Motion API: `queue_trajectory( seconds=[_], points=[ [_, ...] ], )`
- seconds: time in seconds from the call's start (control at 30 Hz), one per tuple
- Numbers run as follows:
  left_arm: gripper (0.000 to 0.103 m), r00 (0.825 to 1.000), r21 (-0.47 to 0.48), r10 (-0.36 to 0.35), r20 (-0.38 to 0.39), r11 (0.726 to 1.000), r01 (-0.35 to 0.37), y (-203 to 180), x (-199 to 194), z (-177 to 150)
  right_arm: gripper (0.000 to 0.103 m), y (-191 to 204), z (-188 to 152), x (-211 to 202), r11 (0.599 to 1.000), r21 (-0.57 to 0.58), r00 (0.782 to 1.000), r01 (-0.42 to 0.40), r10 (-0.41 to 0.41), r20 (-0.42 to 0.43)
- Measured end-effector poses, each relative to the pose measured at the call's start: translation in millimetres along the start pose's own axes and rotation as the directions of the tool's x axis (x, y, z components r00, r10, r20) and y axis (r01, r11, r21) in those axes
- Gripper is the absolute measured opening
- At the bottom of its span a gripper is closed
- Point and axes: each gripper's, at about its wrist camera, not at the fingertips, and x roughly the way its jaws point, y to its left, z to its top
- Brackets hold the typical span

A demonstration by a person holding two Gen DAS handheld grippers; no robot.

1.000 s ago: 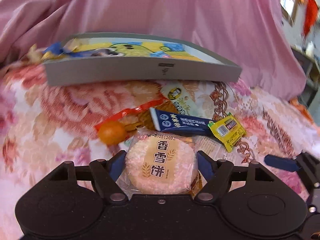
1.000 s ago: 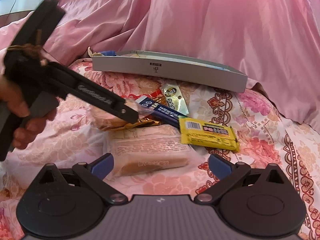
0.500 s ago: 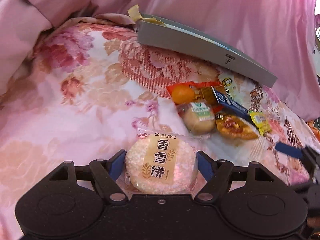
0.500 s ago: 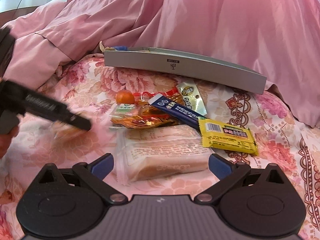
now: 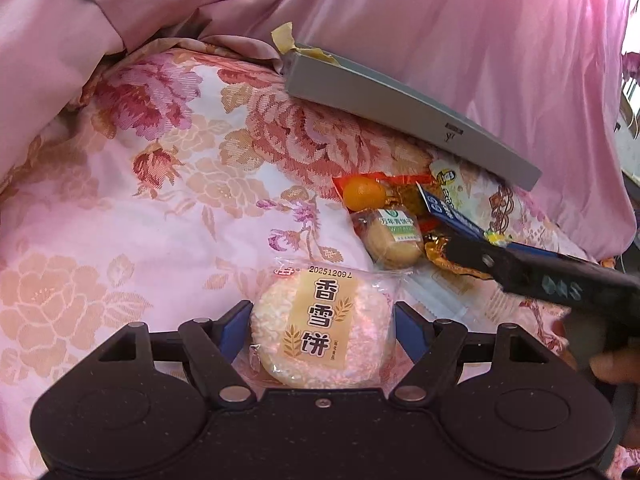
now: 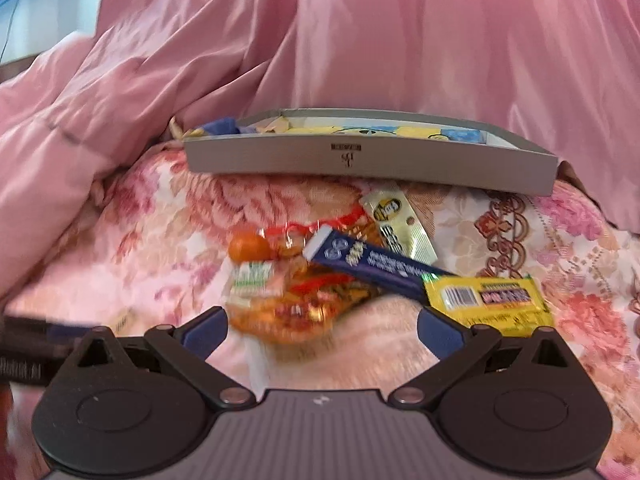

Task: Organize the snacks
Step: 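Grasp the gold braised-snack packet with the right tool while the left tool holds the rice cake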

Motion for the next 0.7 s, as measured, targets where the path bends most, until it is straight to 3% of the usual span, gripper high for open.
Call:
queue_trajectory(
  seconds=[0.1,0.23,0.33,0.5,0.7],
  points=[
    [0.076,1.0,-0.007,-0.006,0.01,1.0,0.006,2,0,0,0.103,0,12,17,1.0,0.023,1.0,0.002,-0.002,-0.019],
    [0.076,1.0,-0.019,-0.012,0.019,1.0,0.013,5,0,1,0.092,1,18,38,0.999,0.027,0.996,0.019,-0.017,-0.091],
    [0.076,1.0,-0.03,-0.019,0.021,0.999,0.02,6,0,2,0.091,-2,16,41,0.999,0.046,0.994,0.01,-0.005,-0.105],
    [0.076,0.999,-0.045,-0.019,0.026,0.999,0.02,7,-1,3,0.081,3,12,34,1.0,-0.011,0.994,-0.021,0.02,-0.104],
    [0.076,0.999,-0.044,-0.02,0.033,0.999,0.022,7,-3,3,0.062,16,2,24,0.992,-0.124,0.996,-0.005,-0.007,-0.094]
  ],
)
